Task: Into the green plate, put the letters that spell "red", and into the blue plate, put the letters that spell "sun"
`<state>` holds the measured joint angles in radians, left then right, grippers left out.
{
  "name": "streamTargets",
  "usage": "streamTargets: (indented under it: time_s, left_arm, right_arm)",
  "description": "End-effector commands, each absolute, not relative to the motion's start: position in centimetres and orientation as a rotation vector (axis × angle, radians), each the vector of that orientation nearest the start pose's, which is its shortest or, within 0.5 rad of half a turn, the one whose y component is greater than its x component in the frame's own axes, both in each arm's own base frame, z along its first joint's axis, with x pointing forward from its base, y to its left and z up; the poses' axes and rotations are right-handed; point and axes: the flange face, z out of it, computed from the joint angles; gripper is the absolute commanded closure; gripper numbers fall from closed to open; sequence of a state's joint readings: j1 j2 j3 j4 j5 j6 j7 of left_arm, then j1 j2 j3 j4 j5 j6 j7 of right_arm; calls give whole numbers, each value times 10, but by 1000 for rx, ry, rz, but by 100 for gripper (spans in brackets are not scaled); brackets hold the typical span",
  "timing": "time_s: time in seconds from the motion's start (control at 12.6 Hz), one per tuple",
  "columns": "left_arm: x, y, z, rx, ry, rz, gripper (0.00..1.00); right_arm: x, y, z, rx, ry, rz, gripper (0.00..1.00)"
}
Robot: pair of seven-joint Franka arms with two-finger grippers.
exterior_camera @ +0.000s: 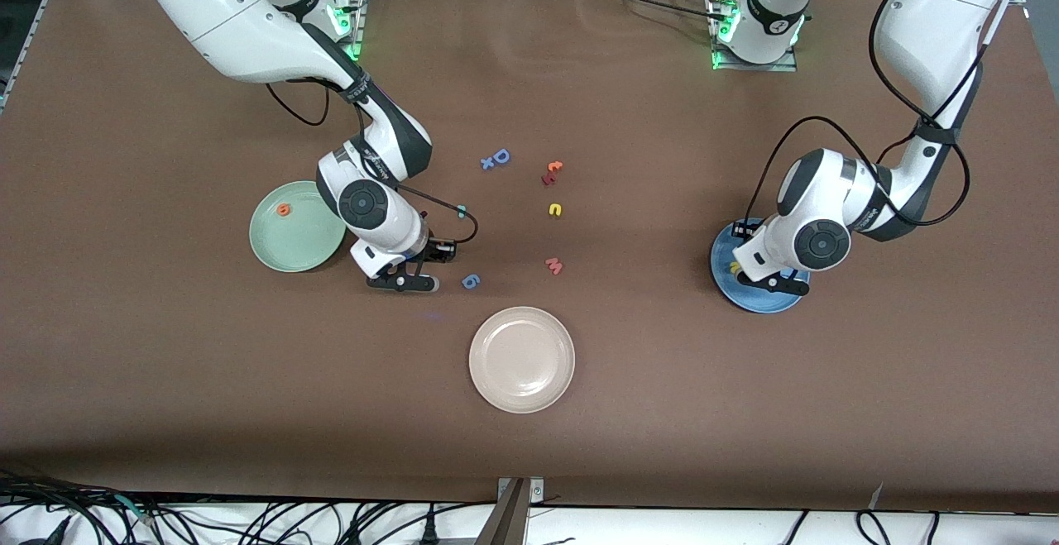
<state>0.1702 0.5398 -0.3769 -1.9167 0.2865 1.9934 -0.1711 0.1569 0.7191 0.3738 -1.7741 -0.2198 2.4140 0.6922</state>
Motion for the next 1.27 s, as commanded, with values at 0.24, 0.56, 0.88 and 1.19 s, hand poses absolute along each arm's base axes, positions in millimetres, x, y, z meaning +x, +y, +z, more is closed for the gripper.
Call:
streamTargets:
  time_s: [0.24, 0.56, 0.88, 1.19]
  left_arm:
    - [554, -205, 265, -2992, 562, 507, 0]
    - [546, -269, 264, -3134, 695, 374, 0]
    - [533, -320, 249, -3264, 591, 276, 0]
    - [505, -376, 227, -3219, 477, 161, 0]
  right_arm:
    - [573, 309, 172, -3091, 116, 138, 66]
    - [562, 329, 175, -3075, 238, 150, 64]
    - [554, 326, 186, -3129, 245, 222, 61]
    - [542, 333, 191, -3148, 248, 271, 59]
